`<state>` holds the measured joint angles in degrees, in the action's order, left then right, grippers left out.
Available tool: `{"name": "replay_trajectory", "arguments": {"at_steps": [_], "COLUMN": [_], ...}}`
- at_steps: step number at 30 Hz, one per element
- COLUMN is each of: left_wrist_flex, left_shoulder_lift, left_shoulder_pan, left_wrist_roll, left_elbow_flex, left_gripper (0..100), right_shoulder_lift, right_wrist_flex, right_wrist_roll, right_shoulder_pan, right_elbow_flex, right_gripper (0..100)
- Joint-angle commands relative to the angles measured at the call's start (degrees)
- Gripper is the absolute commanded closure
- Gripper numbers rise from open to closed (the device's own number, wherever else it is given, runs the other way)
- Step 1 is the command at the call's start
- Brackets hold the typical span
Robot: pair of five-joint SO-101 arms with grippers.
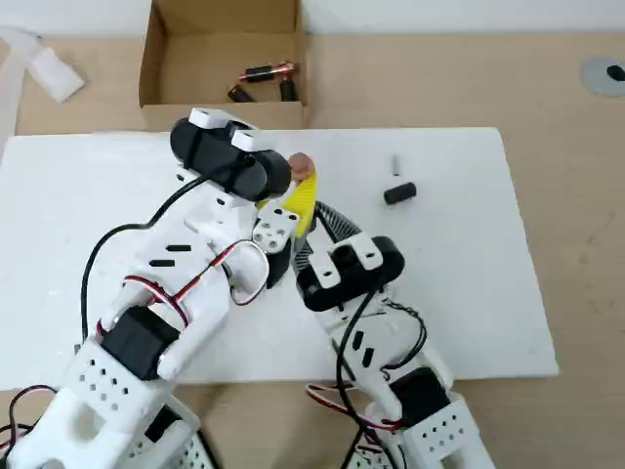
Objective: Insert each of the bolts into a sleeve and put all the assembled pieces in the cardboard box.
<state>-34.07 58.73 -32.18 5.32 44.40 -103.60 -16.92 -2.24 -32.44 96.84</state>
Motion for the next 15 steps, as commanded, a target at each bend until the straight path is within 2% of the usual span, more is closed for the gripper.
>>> {"name": "replay_trajectory", "arguments": {"at_steps": [1, 15], "left_wrist_flex": [1.32, 1.32], "left_shoulder_lift": [0.22, 0.22], "left_shoulder_pan": [-0.09, -0.26], "left_wrist_roll": [0.26, -1.85], "left_elbow_flex": [-0.53, 1.32], "left_gripper": [99, 99], "right_shoulder_lift": [-6.64, -6.64], "right_wrist_flex": [1.76, 3.25], "right_wrist_roll": [0.09, 0.09], "right_shoulder_pan": [-0.48, -0.48], "right_elbow_flex": [-0.13, -0.13], "right_gripper": [98.8, 98.8]}}
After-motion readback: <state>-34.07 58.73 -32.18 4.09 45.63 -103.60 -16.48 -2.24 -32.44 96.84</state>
